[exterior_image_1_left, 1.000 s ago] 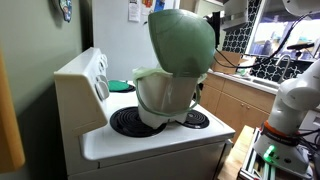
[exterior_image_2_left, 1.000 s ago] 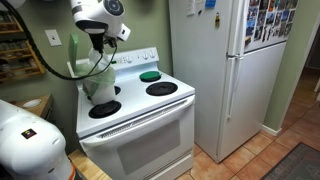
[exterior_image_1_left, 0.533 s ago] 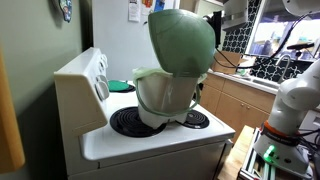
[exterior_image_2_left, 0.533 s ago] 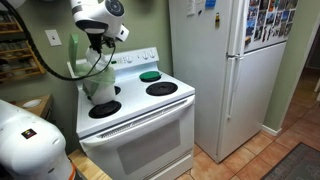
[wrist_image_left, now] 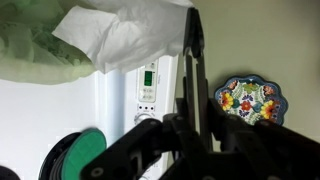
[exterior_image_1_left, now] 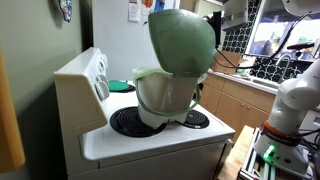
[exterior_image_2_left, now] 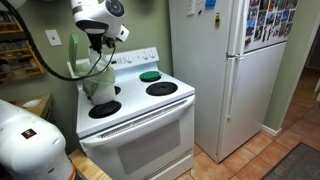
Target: Put the tissue paper inside the trash can
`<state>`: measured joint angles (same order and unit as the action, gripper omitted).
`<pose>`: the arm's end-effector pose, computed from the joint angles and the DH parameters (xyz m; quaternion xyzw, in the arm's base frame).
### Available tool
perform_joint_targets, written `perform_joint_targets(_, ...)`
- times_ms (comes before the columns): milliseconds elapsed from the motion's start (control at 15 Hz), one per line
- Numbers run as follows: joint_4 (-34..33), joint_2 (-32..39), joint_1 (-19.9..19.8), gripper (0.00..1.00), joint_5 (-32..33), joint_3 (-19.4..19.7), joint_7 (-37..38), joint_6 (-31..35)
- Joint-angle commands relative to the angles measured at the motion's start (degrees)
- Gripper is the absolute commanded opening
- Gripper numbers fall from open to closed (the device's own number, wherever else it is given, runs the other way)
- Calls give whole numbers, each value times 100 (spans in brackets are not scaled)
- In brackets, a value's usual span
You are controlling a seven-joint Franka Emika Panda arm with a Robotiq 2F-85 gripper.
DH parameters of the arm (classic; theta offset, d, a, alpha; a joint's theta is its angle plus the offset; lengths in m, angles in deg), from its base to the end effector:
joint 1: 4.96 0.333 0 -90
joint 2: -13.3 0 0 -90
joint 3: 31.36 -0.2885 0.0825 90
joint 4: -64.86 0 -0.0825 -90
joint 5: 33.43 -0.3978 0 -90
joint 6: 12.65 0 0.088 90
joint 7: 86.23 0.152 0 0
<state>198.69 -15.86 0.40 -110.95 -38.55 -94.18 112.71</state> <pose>0.4614 0.1811 0.5421 -0.8173 0.1240 -0.1292 0.5477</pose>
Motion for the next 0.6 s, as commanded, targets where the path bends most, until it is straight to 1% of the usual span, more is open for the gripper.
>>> perform_joint_targets(0,18,-48,-37,7,148,19,136,-216)
perform_joint_targets(133,-6,-28,-47,7,211,4,179,-289)
perform_joint_targets(200,-18,-17,-53,42,248,-2,196,-317)
perform_joint_targets(267,-29,-4,-60,53,307,-10,226,-344)
perform_joint_targets(333,-35,3,-71,58,361,-17,261,-358)
perform_joint_targets(400,-33,0,-81,27,420,-23,306,-351)
perform_joint_targets(467,-27,-4,-93,22,503,-28,365,-343)
perform_joint_targets(533,-25,-8,-95,22,575,-26,421,-348)
